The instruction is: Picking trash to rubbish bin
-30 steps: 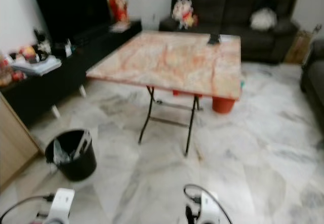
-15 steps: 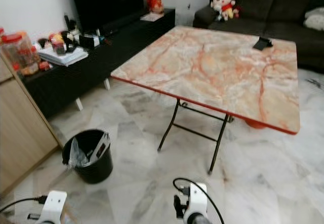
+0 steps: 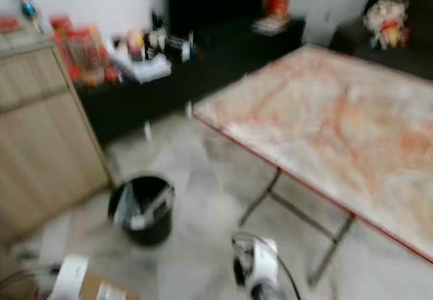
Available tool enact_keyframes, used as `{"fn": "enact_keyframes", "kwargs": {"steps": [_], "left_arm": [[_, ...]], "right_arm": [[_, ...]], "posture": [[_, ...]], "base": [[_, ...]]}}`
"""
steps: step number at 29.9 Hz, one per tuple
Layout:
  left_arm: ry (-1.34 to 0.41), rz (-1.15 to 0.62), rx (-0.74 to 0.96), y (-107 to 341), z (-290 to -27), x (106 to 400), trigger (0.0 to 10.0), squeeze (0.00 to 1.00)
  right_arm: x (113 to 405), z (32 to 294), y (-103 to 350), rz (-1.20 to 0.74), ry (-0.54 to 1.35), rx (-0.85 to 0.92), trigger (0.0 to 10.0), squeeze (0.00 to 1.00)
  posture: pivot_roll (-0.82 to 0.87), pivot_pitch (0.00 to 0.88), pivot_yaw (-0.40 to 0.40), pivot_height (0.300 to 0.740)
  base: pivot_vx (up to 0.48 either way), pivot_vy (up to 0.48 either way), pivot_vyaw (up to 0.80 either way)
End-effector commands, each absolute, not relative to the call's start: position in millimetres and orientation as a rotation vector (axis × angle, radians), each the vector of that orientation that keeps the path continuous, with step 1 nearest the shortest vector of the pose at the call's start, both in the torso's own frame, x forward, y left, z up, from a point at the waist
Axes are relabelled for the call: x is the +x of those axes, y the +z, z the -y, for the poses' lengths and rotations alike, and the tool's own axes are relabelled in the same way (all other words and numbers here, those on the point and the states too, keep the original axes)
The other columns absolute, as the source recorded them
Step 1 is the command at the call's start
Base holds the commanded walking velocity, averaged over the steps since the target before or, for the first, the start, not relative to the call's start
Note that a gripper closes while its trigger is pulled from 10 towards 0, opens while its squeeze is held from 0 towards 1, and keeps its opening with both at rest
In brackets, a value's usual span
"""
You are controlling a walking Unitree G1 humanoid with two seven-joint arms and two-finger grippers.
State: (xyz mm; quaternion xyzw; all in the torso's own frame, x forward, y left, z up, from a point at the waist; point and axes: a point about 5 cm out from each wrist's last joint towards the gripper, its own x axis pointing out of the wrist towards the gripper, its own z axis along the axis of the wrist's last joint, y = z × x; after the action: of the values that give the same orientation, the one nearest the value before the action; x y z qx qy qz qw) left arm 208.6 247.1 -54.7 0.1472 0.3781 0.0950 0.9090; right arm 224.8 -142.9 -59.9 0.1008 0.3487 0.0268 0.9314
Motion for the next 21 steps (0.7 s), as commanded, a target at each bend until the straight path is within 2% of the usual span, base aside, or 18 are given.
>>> {"fn": "enact_keyframes", "kwargs": {"steps": [1,9,19,21], "left_arm": [[0.188,-0.775,0.302,-55.5,-242.2,209.4,10.0,0.0],[0.19,-0.772,0.301,-55.7,-241.9,209.1,10.0,0.0],[0.192,-0.773,0.301,-55.9,-242.1,208.6,10.0,0.0],[0.191,-0.769,0.303,-55.1,-242.4,209.7,10.0,0.0]], "right_arm": [[217.2,152.8,-64.4,-0.736,0.028,0.194,10.0,0.0],[217.9,153.3,-63.9,-0.734,0.034,0.181,10.0,0.0],[217.6,152.7,-64.2,-0.738,0.046,0.165,10.0,0.0],[217.4,154.0,-64.2,-0.734,0.024,0.193,10.0,0.0]], "posture": [[0.15,0.0,0.006,0.74],[0.15,0.0,0.002,0.74],[0.15,0.0,0.005,0.74],[0.15,0.0,0.005,0.74]], "base": [[0.48,0.0,0.43],[0.48,0.0,0.11],[0.48,0.0,0.8],[0.48,0.0,0.0]]}}
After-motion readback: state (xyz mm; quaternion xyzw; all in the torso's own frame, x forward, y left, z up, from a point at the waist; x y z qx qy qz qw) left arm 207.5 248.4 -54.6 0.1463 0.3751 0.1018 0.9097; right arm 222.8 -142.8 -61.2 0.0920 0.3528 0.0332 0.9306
